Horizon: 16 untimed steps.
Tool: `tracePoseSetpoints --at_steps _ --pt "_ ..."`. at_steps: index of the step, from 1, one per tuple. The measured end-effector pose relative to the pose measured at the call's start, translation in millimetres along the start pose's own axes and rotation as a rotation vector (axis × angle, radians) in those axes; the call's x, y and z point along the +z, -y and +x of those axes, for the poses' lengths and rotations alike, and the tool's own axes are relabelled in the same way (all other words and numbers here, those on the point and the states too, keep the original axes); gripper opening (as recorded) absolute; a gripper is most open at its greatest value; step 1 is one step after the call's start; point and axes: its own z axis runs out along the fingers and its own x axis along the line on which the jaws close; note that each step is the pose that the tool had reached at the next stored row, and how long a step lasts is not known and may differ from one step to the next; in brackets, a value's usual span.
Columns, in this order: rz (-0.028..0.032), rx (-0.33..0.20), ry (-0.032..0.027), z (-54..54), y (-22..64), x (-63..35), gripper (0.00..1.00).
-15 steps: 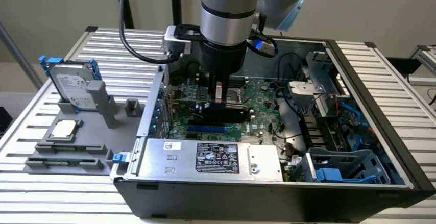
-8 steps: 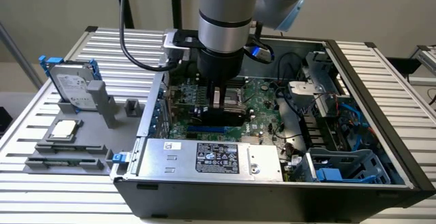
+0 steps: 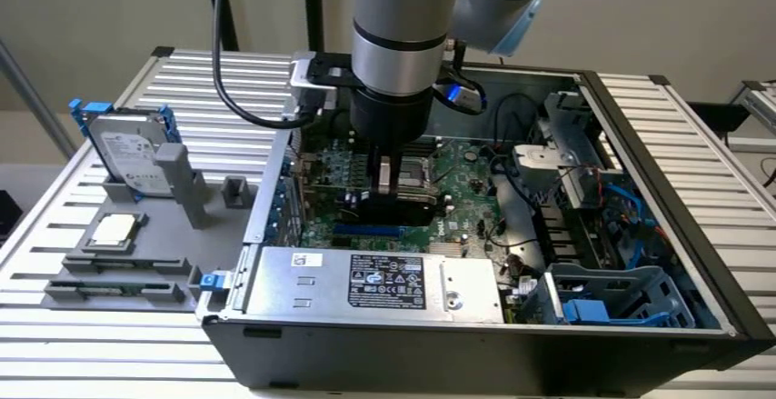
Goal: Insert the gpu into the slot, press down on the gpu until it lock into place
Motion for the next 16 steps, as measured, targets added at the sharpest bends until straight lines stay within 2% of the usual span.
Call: tracePoseSetpoints --at_steps 16 --pt "0.0 0.0 0.0 -1.6 -3.7 1.4 0.26"
